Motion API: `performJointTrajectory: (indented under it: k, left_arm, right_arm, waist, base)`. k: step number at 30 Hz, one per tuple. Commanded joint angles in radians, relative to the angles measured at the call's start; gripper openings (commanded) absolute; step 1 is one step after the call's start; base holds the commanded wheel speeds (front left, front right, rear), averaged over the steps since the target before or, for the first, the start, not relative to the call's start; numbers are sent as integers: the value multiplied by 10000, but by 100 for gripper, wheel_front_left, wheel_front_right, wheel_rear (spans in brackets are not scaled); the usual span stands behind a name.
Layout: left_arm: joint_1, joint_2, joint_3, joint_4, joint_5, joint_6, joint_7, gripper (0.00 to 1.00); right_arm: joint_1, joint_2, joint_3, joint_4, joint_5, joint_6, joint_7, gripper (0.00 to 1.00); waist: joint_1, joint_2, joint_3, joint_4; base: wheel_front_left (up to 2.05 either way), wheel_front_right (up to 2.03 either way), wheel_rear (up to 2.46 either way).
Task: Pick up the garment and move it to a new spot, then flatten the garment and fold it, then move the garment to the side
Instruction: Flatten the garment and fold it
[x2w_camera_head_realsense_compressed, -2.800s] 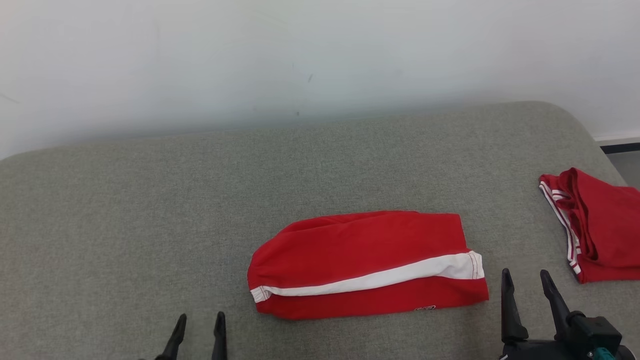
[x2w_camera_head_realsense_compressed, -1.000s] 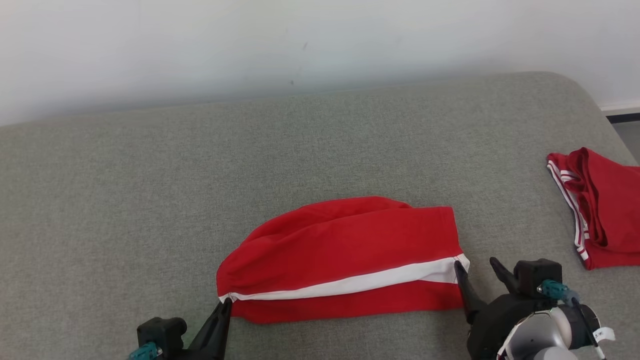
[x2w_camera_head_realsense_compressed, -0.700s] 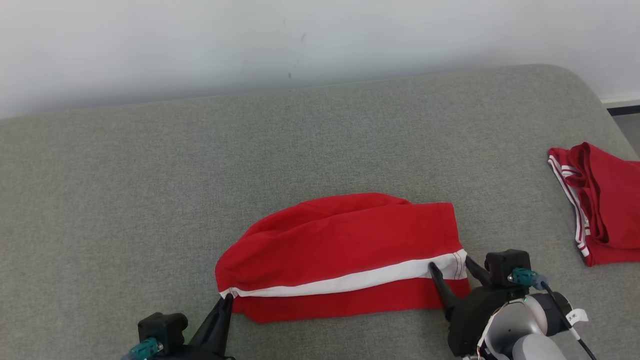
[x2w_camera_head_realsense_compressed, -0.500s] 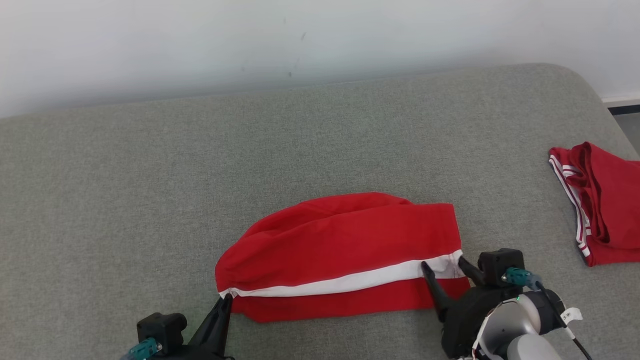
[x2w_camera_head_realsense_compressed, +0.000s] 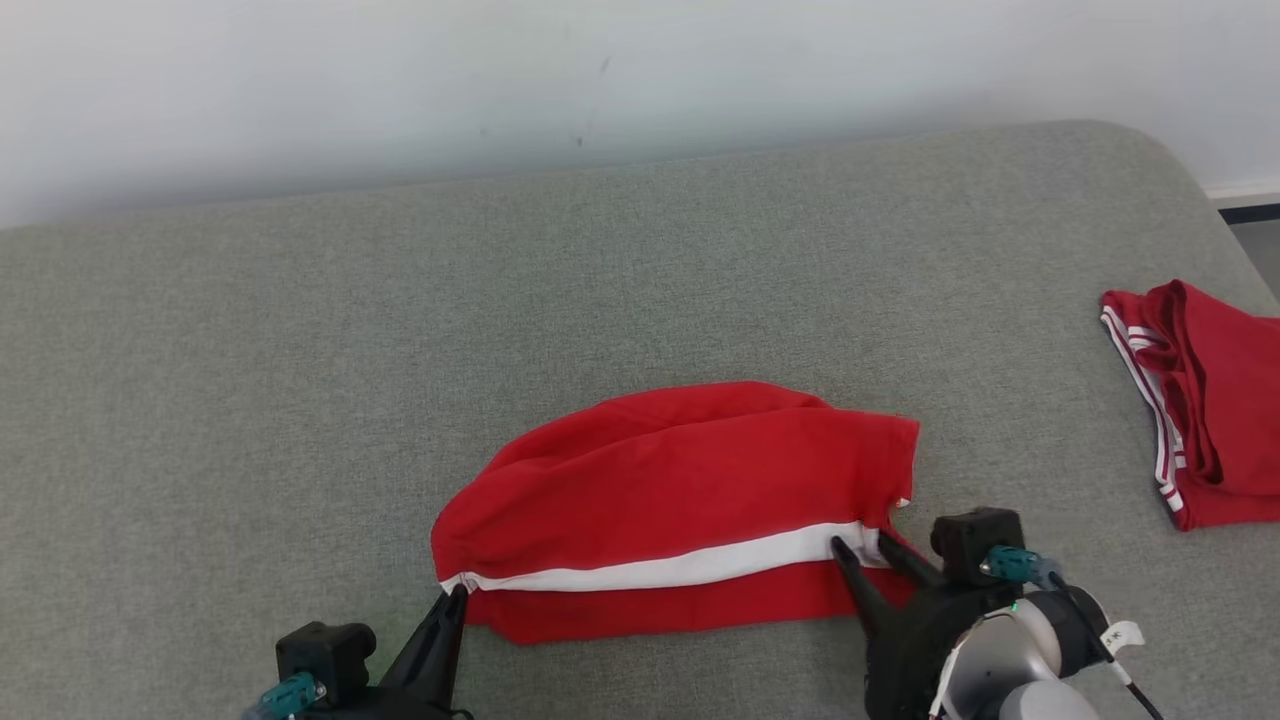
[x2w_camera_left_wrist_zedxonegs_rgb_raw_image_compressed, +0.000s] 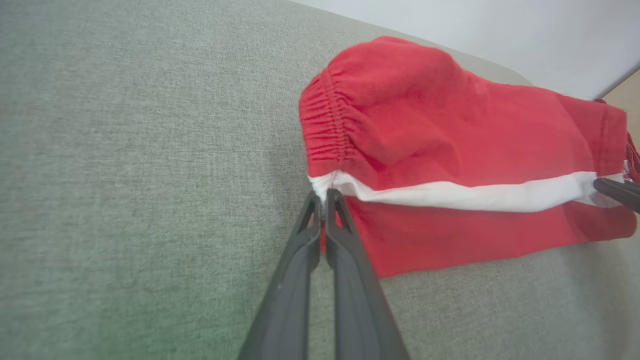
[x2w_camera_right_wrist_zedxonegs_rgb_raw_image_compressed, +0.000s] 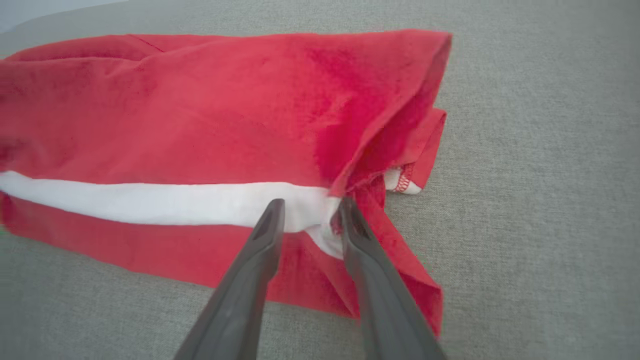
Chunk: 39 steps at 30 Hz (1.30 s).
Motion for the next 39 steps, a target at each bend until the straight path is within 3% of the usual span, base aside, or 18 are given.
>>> performJointTrajectory:
  k: [1, 5, 15, 19, 26, 32, 39]
  left_arm:
    - [-77, 17, -16, 20, -87, -40, -15, 0]
    - [-42, 40, -30, 58, -138, -28, -24, 0]
    - [-28, 67, -72, 81, -172, 1, -72, 0]
    - [-15, 66, -98, 101, -204, 16, -80, 0]
    - [55, 117, -103, 95, -258, 77, -85, 0]
    - [-60, 100, -202, 43, -264, 54, -10, 0]
    - [-79, 137, -263, 27, -299, 81, 19, 0]
  right_arm:
    - [63, 15, 115, -88, 36, -28, 20, 63]
    - [218, -45, 458, -263, 210, -28, 160, 84]
    - [654, -47, 858, -861, 367, -28, 489, 89]
    - [1029, -82, 828, -1286, 445, -28, 748, 100]
    - [1167, -48, 514, -1496, 243, -28, 869, 100]
    - [731, 30, 21, -947, -103, -28, 804, 99]
    - [329, 2, -186, -179, -271, -28, 806, 74]
  waist:
    - [-1, -1, 2, 22]
    - [-1, -1, -6, 53]
    - [-1, -1, -93, 29]
    - [-1, -1, -144, 4]
    - [-1, -1, -196, -113]
    - [-1, -1, -189, -63]
    - [-1, -1, -163, 149]
  base:
    - [0, 0, 0]
    - [0, 0, 0]
    - [0, 0, 0]
    - [0, 0, 0]
    - [0, 0, 0]
    - [0, 0, 0]
    - [0, 0, 0]
